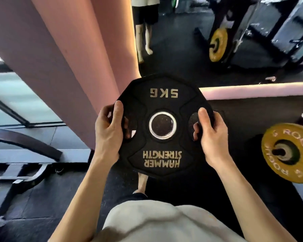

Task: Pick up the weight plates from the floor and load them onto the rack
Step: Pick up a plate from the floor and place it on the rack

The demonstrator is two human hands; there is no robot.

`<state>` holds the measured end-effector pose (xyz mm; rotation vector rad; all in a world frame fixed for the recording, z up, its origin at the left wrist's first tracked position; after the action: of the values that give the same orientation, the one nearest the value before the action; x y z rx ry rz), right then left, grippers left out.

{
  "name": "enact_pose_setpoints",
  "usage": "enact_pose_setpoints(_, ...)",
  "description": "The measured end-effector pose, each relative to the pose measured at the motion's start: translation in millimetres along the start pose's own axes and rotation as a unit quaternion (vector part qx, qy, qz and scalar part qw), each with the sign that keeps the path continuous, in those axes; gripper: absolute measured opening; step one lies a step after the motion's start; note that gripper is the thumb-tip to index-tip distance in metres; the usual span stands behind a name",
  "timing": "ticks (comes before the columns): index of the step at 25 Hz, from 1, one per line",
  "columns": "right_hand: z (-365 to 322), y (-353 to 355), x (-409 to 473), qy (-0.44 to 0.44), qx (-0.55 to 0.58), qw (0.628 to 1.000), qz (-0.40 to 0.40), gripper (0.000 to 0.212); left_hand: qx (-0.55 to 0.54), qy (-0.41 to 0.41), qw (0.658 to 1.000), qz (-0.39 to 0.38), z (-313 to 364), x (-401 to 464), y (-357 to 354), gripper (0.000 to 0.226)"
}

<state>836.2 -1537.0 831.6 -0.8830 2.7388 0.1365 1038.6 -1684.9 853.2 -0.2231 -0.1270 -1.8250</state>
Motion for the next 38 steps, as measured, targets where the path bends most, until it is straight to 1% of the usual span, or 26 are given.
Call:
enact_pose_setpoints(4,-18.5,-5.8,67.7,-0.007,0.042,0.990,0.133,0.026,-0.005,0.012,0.995,-0.100,-27.9,106.7,-67.0,0.026)
enact_pose_setpoints(8,-33.6,7.6,100.7,-0.013,0.071,0.965,0.252,0.026,-0.012,0.015,0.973,-0.231,-39.4,176.1,-142.0,0.027)
enact_pose_setpoints(13,-42.9,51.9,115.0,-0.011,0.113,0.909,0.401,0.026,-0.049,0.010,0.922,-0.384,-37.2,200.2,-256.7,0.026)
enact_pose_setpoints(18,-47.2,114.4,124.9,0.005,0.148,0.855,0.497,0.023,-0.092,0.032,0.866,-0.491,-40.6,185.1,-374.8,0.027)
enact_pose_setpoints(22,-62.3,177.3,138.1,0.009,0.157,0.815,0.558,0.019,-0.113,0.046,0.839,-0.531,-25.2,160.3,-465.4,0.027)
enact_pose_setpoints(26,-89.3,238.5,153.6,0.031,0.149,0.794,0.589,0.020,-0.148,0.029,0.822,-0.549,-3.0,142.0,-544.2,0.024)
enact_pose_setpoints(29,-116.2,283.2,168.9,0.054,0.146,0.768,0.621,0.021,-0.173,0.003,0.805,-0.568,17.6,134.1,-608.6,0.020)
enact_pose_setpoints(35,-169.9,367.2,205.4,0.124,0.130,0.726,0.664,0.025,-0.232,-0.055,0.777,-0.583,51.9,128.4,-732.9,0.023)
enact_pose_setpoints(38,-201.6,403.2,220.2,0.160,0.137,0.718,0.663,0.024,-0.262,-0.080,0.760,-0.589,79.9,127.1,-785.2,0.030)
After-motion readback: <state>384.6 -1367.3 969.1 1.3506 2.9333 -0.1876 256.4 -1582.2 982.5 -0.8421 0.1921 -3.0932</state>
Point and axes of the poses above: each hand's wrist, its own x-axis towards the middle knuckle, its own y-axis out of the back of the hand, z = x × y, the point moved 4 cm from there along x, towards the middle knuckle, and after that the axes turned 14 degrees about -y, right-handed, at the moved point
